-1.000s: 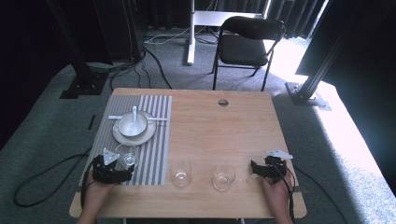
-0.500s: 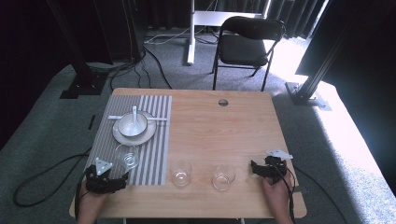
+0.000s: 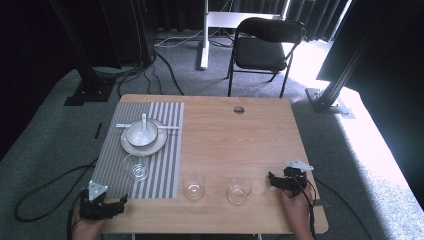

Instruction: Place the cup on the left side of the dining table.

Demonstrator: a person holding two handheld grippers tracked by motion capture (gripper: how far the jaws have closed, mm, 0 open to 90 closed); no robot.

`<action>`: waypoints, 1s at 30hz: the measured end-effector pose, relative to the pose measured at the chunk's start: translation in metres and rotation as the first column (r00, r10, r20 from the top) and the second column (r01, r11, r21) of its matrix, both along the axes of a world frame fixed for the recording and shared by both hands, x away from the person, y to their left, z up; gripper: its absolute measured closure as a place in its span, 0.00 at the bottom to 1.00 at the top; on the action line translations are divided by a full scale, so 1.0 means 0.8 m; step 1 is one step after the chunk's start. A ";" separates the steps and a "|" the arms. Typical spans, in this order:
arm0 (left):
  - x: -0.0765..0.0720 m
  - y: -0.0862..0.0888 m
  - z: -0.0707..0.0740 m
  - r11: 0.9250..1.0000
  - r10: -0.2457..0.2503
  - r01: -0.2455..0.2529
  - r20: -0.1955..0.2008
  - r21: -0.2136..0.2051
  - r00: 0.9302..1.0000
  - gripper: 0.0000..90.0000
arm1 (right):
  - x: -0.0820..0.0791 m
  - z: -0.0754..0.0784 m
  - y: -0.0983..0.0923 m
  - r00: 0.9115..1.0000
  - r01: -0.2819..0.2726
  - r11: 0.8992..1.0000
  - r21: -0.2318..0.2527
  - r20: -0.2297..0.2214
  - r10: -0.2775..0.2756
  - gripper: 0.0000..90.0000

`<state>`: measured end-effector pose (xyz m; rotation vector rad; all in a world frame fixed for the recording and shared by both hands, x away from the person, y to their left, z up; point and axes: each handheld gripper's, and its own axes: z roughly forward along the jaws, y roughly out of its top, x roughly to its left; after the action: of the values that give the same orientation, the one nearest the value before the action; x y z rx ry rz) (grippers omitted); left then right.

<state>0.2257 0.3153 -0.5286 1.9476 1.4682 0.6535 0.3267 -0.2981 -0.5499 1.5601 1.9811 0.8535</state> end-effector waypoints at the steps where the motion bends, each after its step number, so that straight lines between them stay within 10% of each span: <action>1: -0.002 0.001 -0.001 1.000 0.003 -0.003 -0.002 0.002 1.000 0.09 | 0.000 0.000 0.000 1.000 0.000 1.000 0.000 0.000 0.000 0.14; 30: -0.063 0.033 -0.009 0.999 0.036 -0.037 0.034 0.028 0.999 0.09 | -0.004 0.000 -0.001 1.000 0.003 1.000 0.000 0.002 -0.003 0.14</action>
<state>0.1754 0.3414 -0.5361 1.9259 1.4852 0.7230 0.3236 -0.2993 -0.5500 1.5619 1.9768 0.8531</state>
